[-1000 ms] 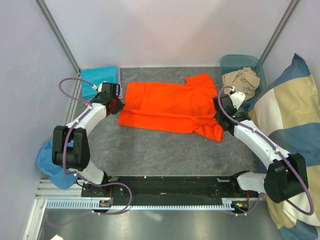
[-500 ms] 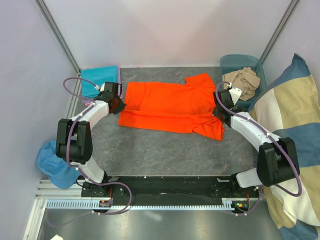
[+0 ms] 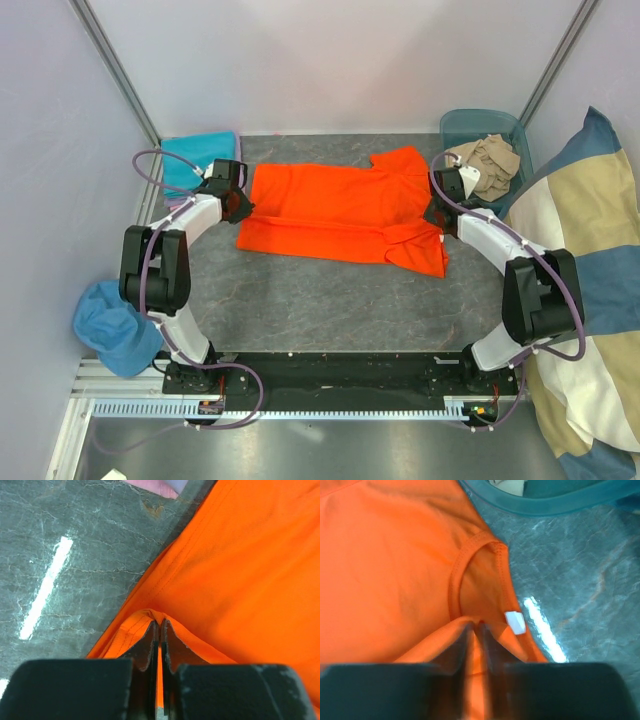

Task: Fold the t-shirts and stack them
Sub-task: Fold the flattened tshirt in 1/3 of the way

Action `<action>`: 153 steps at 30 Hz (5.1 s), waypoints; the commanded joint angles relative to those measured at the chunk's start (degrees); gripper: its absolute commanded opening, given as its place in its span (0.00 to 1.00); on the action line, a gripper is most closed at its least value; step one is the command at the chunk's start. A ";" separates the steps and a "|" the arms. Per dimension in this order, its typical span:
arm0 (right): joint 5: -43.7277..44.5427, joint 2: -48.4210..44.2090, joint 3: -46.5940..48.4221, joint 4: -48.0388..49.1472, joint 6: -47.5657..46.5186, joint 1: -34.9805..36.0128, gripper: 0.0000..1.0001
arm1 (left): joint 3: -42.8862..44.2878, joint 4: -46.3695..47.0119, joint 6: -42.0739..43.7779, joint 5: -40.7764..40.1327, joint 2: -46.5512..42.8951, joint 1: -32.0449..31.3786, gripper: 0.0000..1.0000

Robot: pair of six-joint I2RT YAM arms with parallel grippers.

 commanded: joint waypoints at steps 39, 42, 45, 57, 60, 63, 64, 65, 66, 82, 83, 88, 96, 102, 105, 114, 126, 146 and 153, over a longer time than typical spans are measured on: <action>-30.08 -2.31 -6.25 7.36 -1.61 5.04 0.97 | -16.22 4.37 -0.23 -0.02 -18.96 -8.32 1.00; -30.17 -0.20 -5.81 8.85 -1.17 6.36 0.97 | -16.66 4.37 0.04 -0.19 -19.31 -8.32 1.00; -30.34 2.17 -4.85 9.91 -0.46 7.32 0.97 | -17.01 4.28 0.12 -0.19 -19.58 -8.40 1.00; -29.47 6.65 -3.17 11.41 -0.29 7.85 0.98 | -17.10 4.28 0.56 -0.28 -19.23 -8.32 1.00; -29.38 7.63 -2.56 11.76 -0.46 7.85 0.98 | -17.10 4.28 0.65 -0.19 -19.05 -8.32 1.00; -29.47 8.68 -1.42 11.85 -0.55 7.85 0.98 | -17.10 4.28 0.74 -0.28 -19.05 -8.32 1.00; -29.38 8.94 -1.07 11.76 -0.72 7.85 0.98 | -17.18 4.28 0.74 -0.28 -19.05 -8.32 1.00; -29.38 9.29 -0.37 11.67 -0.64 7.85 0.98 | -17.19 4.28 0.74 -0.28 -19.05 -8.40 1.00; -29.38 9.47 0.08 11.58 -0.64 7.85 0.98 | -17.19 4.37 0.83 -0.28 -19.05 -8.32 1.00; -26.22 17.10 11.41 10.61 -4.24 7.77 0.98 | -17.54 4.19 0.92 -0.72 -18.96 -8.32 1.00; -25.52 17.55 12.64 11.31 -4.94 7.85 0.98 | -17.54 4.19 0.92 -0.81 -19.05 -8.40 1.00; -20.59 13.62 9.05 21.25 -9.15 7.94 0.98 | -17.45 3.40 1.09 -1.42 -20.19 -8.23 1.00; -18.66 3.16 3.51 14.43 -9.78 7.85 0.98 | -17.19 2.35 2.41 -4.23 -20.46 -7.97 1.00; -7.42 -0.54 -0.79 6.06 -8.46 7.77 0.98 | -17.19 2.17 1.97 -5.20 -19.05 -7.61 1.00; -2.32 0.68 -0.89 3.68 -8.81 7.68 0.98 | -16.75 1.82 2.06 -5.73 -18.35 -7.26 1.00; -2.57 7.00 -0.36 3.85 -9.60 7.33 0.98 | -12.09 1.12 3.73 -7.31 -15.45 -6.21 1.00; -5.74 12.29 -1.24 3.23 -9.16 7.33 0.98 | -6.81 -1.17 5.22 -10.04 -9.38 -6.03 0.95; -8.02 14.22 -2.20 3.59 -8.29 7.41 0.98 | -9.36 -6.53 5.13 -14.87 -6.22 -6.12 0.55; -8.02 13.96 -2.12 3.50 -8.81 7.33 0.98 | -7.87 -6.62 5.05 -15.49 -3.32 -6.03 0.55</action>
